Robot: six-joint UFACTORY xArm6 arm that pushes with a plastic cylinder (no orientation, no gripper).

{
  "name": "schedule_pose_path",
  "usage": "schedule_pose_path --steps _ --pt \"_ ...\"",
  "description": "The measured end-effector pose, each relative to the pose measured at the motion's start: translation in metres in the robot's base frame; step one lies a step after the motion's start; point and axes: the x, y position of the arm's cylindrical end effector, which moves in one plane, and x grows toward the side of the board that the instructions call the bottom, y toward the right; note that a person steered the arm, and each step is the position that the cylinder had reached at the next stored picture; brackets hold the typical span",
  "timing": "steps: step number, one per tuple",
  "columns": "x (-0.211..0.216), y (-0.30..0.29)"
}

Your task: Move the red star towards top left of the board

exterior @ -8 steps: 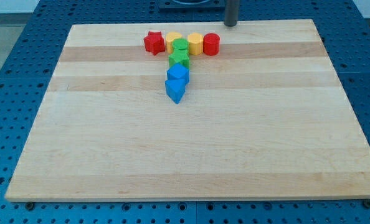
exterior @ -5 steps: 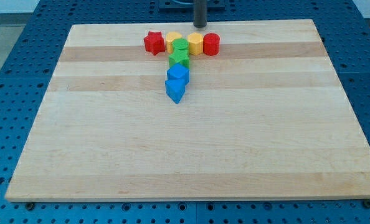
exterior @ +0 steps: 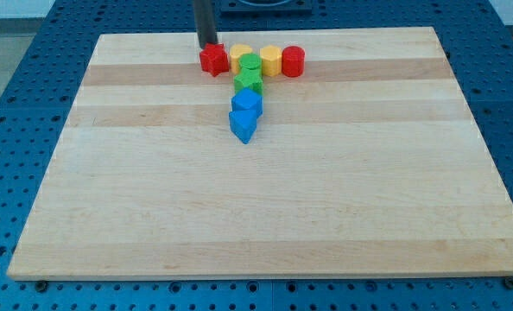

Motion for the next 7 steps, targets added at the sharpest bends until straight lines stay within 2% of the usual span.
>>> schedule_pose_path --steps 2,3,5,6,7 --pt "0.011 0.015" --pt "0.03 -0.012" --pt "0.106 -0.062" --pt "0.141 -0.121" --pt "0.19 -0.076"
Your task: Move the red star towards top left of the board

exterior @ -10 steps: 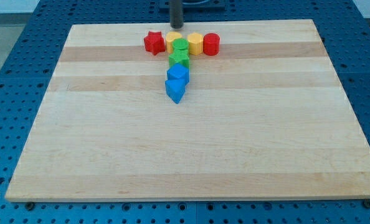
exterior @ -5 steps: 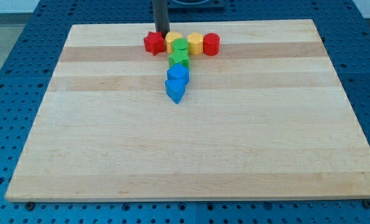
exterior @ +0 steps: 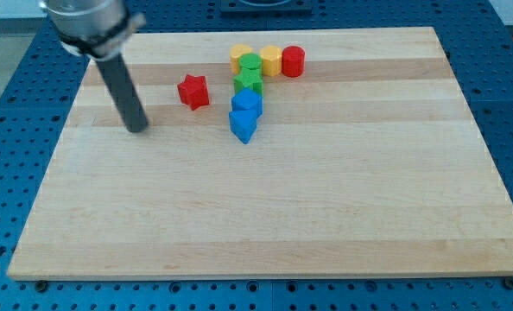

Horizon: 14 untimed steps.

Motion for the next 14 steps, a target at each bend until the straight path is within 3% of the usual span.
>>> schedule_pose_path --steps 1,4,6,8,10,12,14 --pt "-0.008 0.044" --pt "-0.033 0.08" --pt "-0.072 0.057" --pt "-0.075 0.009" --pt "-0.08 0.061" --pt "-0.084 -0.005" --pt "-0.084 0.04"
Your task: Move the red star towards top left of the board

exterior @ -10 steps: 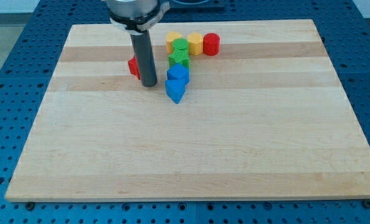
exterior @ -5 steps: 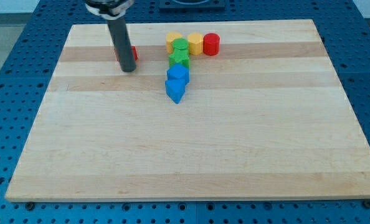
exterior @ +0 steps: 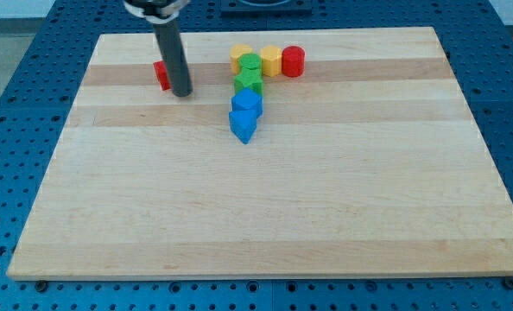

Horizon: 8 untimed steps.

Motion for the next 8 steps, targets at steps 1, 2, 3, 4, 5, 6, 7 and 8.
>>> schedule_pose_path --steps 1,2,3,4,5,6,7,8 --pt "-0.01 -0.02" --pt "-0.022 -0.047" --pt "-0.025 -0.04" --pt "-0.033 -0.033" --pt "-0.041 -0.05" --pt "-0.041 -0.076" --pt "-0.043 -0.082" --pt "-0.056 -0.082"
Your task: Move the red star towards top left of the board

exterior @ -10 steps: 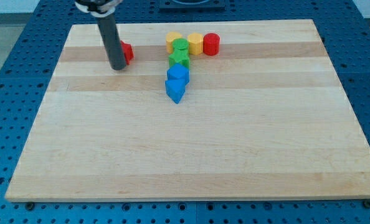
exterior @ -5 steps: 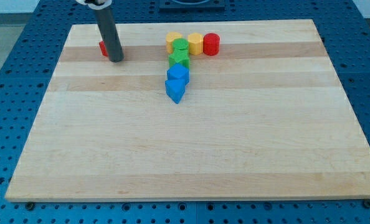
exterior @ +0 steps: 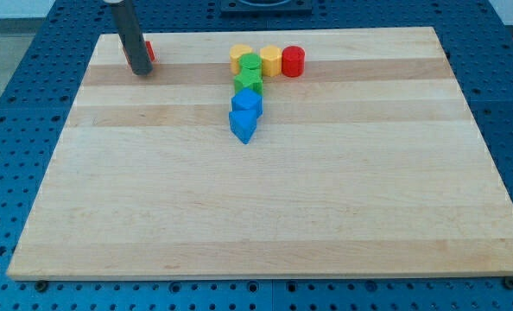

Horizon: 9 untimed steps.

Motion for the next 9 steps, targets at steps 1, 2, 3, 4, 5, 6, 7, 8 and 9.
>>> schedule_pose_path --steps 1,2,3,4,5,6,7,8,9 --pt "-0.009 0.0" --pt "-0.019 0.0" --pt "-0.028 0.0" --pt "-0.033 0.0" --pt "-0.038 -0.005" --pt "-0.038 -0.012" --pt "-0.038 -0.018" --pt "-0.036 -0.017" --pt "-0.033 -0.012"
